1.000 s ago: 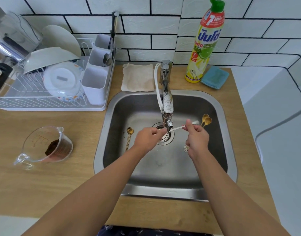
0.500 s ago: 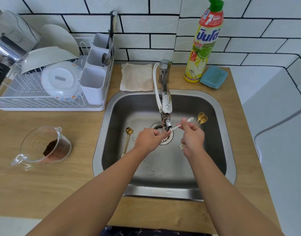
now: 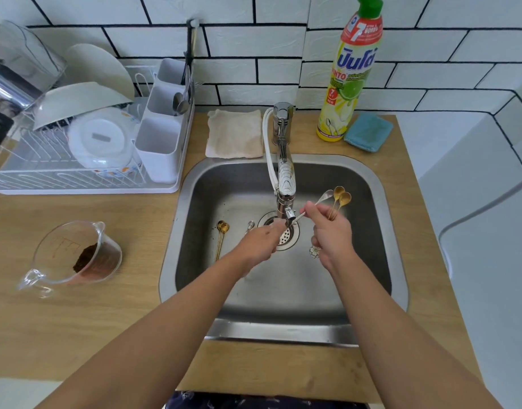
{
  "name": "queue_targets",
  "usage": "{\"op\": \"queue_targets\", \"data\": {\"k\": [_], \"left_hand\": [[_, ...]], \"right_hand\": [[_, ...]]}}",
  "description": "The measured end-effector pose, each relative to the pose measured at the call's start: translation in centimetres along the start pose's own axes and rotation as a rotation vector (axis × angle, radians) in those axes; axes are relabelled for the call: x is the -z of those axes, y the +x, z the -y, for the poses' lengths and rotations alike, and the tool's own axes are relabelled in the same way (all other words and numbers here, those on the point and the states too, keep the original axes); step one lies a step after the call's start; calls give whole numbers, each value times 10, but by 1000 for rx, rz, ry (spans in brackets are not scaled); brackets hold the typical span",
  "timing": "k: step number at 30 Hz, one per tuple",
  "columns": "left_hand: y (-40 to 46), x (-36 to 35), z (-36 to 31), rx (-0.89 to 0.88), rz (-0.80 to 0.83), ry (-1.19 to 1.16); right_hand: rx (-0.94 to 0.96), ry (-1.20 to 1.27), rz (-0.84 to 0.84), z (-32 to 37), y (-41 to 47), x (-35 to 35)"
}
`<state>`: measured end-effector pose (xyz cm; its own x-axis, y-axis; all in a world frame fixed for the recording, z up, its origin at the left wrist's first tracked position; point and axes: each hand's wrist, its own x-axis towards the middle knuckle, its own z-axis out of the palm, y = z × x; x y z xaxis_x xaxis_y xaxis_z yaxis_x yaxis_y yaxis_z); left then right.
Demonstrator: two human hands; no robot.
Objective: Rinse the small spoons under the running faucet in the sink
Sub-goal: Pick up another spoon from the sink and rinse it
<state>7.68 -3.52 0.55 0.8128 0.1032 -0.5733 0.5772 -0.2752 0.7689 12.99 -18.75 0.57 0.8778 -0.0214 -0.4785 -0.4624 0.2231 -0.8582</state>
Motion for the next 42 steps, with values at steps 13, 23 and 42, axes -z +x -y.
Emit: {"op": "queue_targets", "data": {"k": [13,23,42], "left_hand": [[-23,10,1,12,105,-68],[-40,17,15,-42,-19,126],[-37,21,15,21,-103,140]], "right_hand": [[-82,-172,203,-30,-25,-12],[-78,-308,235,-35,-35,-22],[-139,-338,152,-27,-23,-18]]}}
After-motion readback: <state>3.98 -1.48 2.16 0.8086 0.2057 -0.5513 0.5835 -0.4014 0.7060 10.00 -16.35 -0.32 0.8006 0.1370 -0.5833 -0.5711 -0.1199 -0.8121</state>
